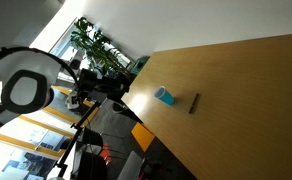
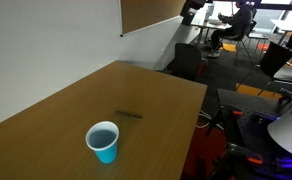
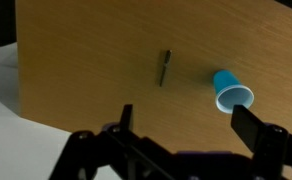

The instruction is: Put the black pen inside the blue cup

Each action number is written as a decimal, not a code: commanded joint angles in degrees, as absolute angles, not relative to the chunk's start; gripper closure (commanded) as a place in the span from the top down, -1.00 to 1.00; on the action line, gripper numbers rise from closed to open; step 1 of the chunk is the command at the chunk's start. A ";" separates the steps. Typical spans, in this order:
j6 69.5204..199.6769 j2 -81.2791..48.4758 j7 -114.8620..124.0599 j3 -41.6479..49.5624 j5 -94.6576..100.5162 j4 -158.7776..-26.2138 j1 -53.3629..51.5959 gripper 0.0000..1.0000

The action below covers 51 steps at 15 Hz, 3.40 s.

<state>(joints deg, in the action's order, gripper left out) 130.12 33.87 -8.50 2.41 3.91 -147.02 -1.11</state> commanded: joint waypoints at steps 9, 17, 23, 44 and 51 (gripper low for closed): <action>156.21 4.15 -6.11 1.62 -3.16 -142.45 -2.93 1.00; 161.57 -16.89 -9.14 -0.66 -6.97 -129.36 -0.31 1.00; 157.65 -28.12 -9.52 -1.71 -5.39 -118.95 3.20 1.00; 153.50 -40.38 -5.36 -0.14 -3.52 -109.17 2.95 1.00; 153.29 -44.08 -4.60 0.48 -3.23 -106.57 2.45 1.00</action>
<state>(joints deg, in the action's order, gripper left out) 152.65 -42.31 -7.37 -0.24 -4.51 -108.75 3.27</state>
